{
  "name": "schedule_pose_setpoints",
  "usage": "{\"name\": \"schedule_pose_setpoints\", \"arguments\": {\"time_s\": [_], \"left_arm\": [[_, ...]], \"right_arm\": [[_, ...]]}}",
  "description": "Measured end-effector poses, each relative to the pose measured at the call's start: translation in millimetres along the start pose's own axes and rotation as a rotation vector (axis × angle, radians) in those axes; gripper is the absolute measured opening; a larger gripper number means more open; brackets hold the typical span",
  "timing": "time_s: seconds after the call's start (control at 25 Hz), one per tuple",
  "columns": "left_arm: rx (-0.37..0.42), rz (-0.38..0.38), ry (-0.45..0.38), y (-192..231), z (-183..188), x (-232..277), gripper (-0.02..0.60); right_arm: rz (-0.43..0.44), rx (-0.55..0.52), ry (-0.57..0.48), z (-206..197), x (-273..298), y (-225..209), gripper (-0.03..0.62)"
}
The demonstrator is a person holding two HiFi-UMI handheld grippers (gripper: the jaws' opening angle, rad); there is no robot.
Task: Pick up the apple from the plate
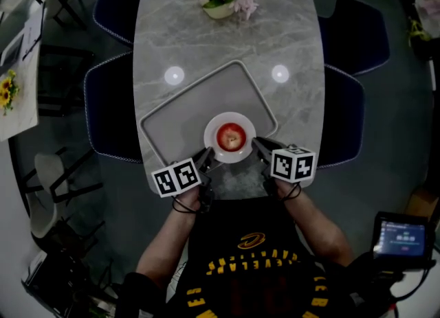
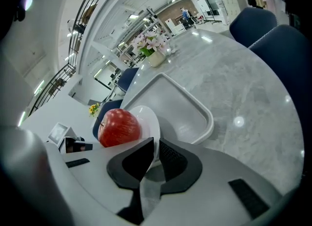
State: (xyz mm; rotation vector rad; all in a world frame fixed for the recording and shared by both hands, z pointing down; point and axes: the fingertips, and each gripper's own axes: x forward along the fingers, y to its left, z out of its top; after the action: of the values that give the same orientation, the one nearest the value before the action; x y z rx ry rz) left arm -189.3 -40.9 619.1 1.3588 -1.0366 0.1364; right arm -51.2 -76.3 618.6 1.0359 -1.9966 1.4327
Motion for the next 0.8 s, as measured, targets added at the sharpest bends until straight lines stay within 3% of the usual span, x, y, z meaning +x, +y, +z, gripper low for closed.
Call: {"name": "schedule_pose_setpoints", "arguments": {"time_s": [0.8], "left_arm": [[0.092, -0.026, 0.071, -70.1, -79.3, 38.7, 0.040]], "right_arm": [[-0.028, 0.077, -0.077, -29.9, -91.2, -71.6, 0.043]]}}
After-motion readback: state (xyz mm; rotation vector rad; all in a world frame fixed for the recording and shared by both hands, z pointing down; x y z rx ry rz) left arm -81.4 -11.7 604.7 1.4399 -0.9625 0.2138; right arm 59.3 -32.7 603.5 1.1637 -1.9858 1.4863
